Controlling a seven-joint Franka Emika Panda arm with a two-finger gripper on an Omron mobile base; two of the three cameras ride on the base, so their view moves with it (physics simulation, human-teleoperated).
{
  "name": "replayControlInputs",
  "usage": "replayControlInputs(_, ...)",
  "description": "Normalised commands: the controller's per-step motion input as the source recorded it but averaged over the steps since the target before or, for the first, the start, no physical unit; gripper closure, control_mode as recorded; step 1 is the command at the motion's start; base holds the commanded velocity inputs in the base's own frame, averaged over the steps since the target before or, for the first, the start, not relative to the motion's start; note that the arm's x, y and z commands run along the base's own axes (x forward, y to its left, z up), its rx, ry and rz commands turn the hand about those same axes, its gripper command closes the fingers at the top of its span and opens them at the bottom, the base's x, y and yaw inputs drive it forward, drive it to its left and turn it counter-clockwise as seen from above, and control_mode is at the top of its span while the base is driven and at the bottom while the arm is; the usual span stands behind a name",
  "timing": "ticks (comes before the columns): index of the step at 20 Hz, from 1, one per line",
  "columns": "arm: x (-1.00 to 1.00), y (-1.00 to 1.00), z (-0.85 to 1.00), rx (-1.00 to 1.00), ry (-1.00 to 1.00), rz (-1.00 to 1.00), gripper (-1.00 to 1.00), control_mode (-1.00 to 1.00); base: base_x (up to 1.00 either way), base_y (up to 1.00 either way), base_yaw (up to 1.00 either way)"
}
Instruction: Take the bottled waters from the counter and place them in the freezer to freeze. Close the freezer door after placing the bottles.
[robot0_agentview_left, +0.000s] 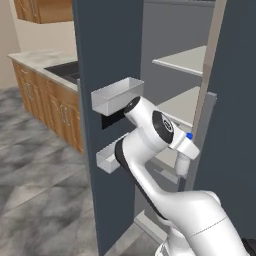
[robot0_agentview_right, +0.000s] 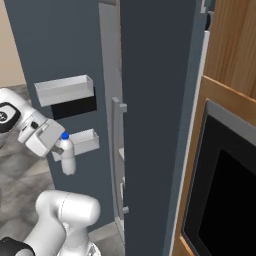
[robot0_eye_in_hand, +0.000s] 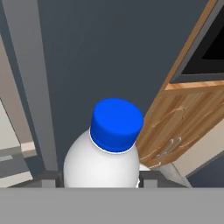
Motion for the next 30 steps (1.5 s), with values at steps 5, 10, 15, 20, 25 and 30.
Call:
replayControlInputs(5,0.00,0.00,0.00,0.00,0.00,0.00,1.00,1.00,0.46,0.00,0.03)
replayControlInputs(10,0.00,0.00,0.00,0.00,0.00,0.00,1.00,1.00,0.51,-0.09,0.05)
replayControlInputs(15,0.00,0.00,0.00,0.00,0.00,0.00,1.00,1.00,0.41,0.06,0.01)
replayControlInputs(20,0.00,0.00,0.00,0.00,0.00,0.00,1.00,1.00,0.29,0.33,0.00)
replayControlInputs(25,0.00,0.00,0.00,0.00,0.00,0.00,1.00,1.00,0.28,0.37,0.00)
replayControlInputs(30,0.00,0.00,0.00,0.00,0.00,0.00,1.00,1.00,0.42,0.00,0.00)
